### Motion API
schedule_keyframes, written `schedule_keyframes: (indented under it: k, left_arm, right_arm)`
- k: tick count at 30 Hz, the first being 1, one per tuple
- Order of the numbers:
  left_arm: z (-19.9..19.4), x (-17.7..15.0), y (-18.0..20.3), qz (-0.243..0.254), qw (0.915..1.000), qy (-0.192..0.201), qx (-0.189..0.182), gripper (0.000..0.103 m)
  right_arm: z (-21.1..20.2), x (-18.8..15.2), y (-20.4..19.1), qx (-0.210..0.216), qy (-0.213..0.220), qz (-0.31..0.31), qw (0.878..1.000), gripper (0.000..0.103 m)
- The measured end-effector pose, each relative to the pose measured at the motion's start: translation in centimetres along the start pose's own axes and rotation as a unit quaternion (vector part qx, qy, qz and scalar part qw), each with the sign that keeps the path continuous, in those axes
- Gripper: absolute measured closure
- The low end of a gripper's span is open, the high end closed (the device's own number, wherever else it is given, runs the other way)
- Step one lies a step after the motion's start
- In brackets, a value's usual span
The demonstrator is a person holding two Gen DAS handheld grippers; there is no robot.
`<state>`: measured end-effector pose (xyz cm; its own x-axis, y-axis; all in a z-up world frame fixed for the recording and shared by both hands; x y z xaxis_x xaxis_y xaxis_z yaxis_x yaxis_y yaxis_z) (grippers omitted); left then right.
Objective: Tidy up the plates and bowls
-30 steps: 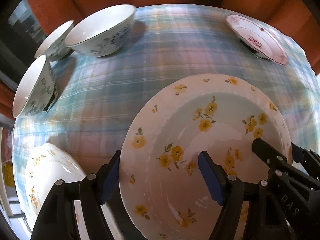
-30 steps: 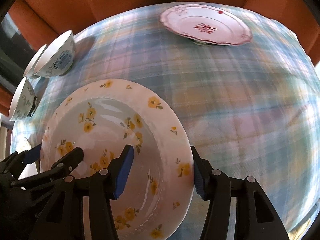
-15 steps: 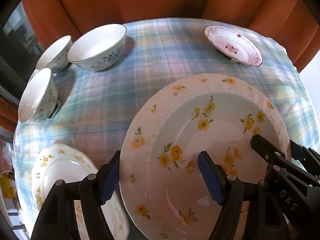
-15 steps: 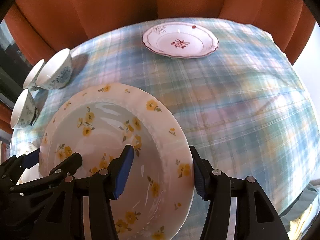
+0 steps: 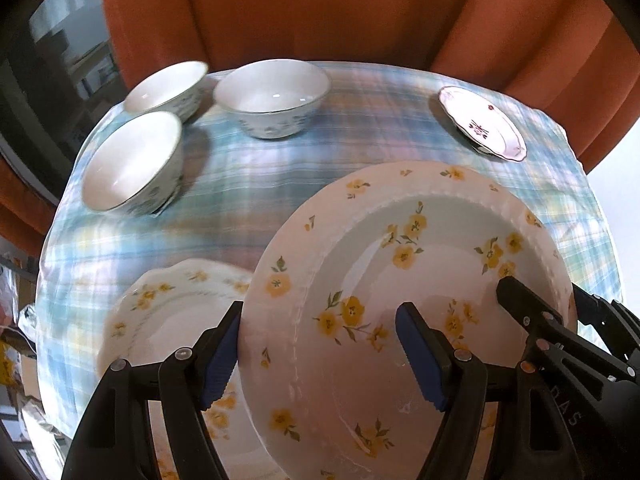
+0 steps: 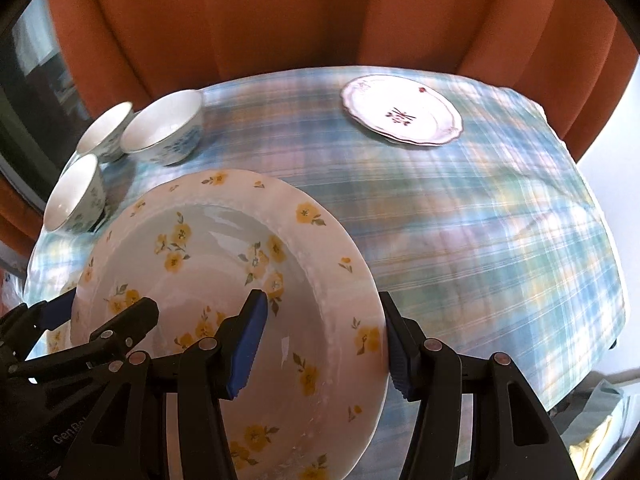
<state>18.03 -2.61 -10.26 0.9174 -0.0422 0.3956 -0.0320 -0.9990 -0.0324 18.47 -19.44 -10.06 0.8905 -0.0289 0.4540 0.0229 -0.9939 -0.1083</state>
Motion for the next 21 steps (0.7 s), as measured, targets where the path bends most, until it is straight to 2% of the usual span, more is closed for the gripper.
schedule_keyframes:
  k: [13, 21]
  left_arm:
    - [-1.0, -2.2, -7.4, -0.036, 0.9993, 0.004, -0.006, 0.027]
    - [-0.2, -3.9, -10.8, -0.054, 0.9984, -0.013, -0.011, 0.028]
  right_arm:
    - [-0.5, -1.3, -7.8, -0.002, 0.0, -0.034, 0.999, 0.044]
    - [0.4, -2.6, -11.9, -0.006, -0.016, -0.051, 0.999, 0.044]
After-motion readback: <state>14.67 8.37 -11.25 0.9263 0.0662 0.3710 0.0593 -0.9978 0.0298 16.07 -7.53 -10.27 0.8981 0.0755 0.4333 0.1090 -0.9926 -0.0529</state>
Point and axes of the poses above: each gripper's, at about its wrist camera, not at the fingertips, and z roughly the way its jaws point, y to its right, x to its top, the point moved 6 cm from there along z, roughly the way its jaws point, and after that the axes turned 8 degrees about x, right-handed, at the moved point
